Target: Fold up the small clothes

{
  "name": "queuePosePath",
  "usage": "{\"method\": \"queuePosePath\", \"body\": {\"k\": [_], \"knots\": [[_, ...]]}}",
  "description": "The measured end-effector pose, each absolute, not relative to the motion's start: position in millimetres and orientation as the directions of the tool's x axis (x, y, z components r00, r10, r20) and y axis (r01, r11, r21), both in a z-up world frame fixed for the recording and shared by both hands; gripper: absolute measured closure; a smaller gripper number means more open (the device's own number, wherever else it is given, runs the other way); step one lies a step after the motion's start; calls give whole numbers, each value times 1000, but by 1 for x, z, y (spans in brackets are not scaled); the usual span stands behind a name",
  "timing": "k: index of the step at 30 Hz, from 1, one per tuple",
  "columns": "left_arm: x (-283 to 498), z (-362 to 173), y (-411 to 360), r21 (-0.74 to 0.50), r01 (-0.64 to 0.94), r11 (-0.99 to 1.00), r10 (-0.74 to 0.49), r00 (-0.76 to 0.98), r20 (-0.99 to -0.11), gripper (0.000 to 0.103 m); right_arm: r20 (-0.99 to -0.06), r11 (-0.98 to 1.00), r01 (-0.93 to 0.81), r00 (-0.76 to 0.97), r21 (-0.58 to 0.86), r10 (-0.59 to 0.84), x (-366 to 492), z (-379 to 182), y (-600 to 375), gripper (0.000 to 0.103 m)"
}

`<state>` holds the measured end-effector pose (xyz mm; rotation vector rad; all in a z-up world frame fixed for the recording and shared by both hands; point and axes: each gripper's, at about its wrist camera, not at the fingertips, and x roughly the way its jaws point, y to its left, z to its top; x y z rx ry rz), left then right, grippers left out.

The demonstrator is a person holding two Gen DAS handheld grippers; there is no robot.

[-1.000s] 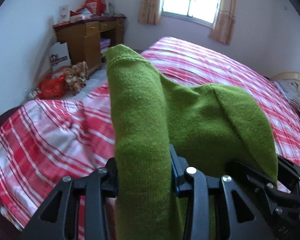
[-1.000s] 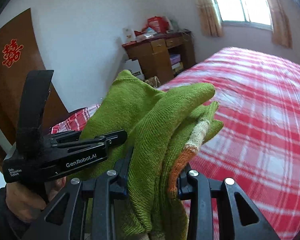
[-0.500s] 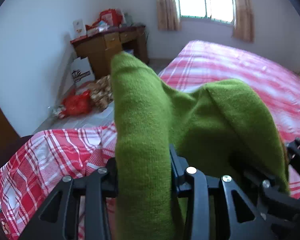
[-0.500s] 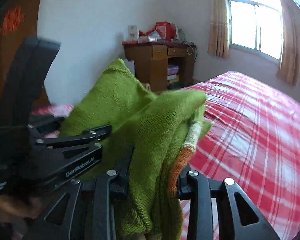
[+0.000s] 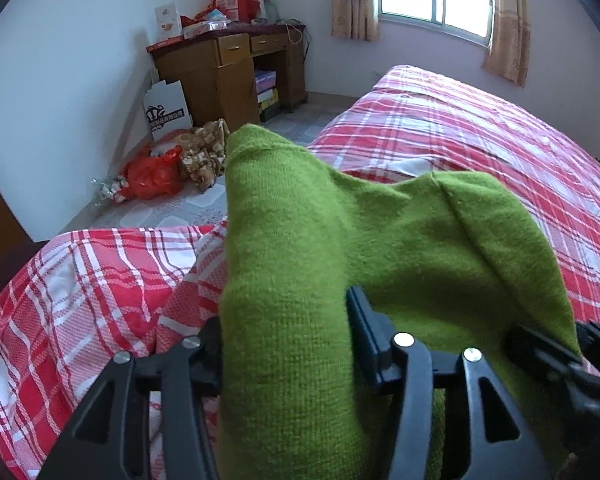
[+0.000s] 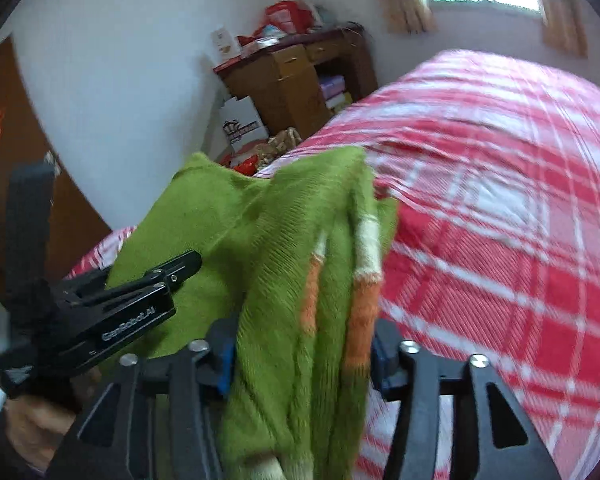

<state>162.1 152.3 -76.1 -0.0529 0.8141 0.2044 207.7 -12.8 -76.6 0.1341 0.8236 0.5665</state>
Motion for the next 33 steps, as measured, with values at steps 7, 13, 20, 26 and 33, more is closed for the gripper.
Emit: {"method": "queuePosePath", "body": {"k": [7,13,20,26,33], "knots": [[165,-74,158,9,-201,980,143,667,-731,44,-598,823,-413,566,390,568,149,-64,-45,46],[133,-57,156,21,-168,986,129,668,-733,36,-658,830,-407,511,383,554,140,-95,-35,46],[67,-60,147,-60,-119,991,35,671,-740,24,-626,826,-400,540,397,563,125,-103,-40,46],[73,-91,148,-187,-138,973,-58,636,-769,26,-657,836,-416,525,356,541,114,-98,-27,69],[63,-68,145,-150,-131,980,-35,630,-776,54,-582,697,-293,394,654,711,122,-100,-50,81]]}}
